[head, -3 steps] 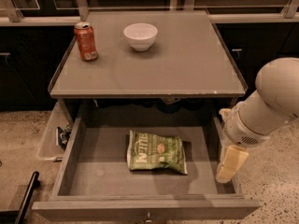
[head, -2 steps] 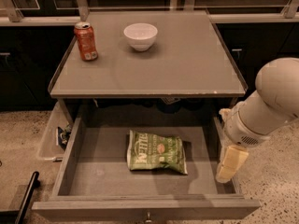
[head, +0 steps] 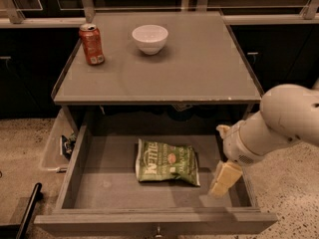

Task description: Pick green jalapeno chip bag from top drawer and place on counter

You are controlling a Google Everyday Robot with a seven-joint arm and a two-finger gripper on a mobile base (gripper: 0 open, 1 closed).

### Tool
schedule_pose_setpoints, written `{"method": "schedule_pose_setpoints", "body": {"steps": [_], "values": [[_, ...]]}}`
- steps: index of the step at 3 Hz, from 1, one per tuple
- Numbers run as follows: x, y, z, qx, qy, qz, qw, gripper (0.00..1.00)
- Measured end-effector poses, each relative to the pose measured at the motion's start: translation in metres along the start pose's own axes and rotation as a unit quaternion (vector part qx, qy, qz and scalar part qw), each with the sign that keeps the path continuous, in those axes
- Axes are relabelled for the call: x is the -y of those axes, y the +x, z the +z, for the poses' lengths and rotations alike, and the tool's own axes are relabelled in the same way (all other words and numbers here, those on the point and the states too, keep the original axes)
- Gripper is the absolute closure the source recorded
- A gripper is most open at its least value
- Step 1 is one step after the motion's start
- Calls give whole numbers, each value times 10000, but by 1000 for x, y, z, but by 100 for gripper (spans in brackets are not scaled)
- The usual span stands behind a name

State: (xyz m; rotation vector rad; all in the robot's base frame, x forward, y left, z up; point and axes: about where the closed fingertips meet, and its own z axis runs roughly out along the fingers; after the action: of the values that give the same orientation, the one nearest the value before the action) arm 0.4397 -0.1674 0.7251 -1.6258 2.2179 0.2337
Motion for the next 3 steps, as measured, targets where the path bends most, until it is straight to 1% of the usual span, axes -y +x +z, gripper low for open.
{"method": "schedule_pose_setpoints", "body": {"steps": [1,2,3], "values": [[3,-16,19,544,164,25,9984,0],[6,-42,45,1049,269,-112,9941,0],[6,-42,45,1049,269,-112,9941,0]]}}
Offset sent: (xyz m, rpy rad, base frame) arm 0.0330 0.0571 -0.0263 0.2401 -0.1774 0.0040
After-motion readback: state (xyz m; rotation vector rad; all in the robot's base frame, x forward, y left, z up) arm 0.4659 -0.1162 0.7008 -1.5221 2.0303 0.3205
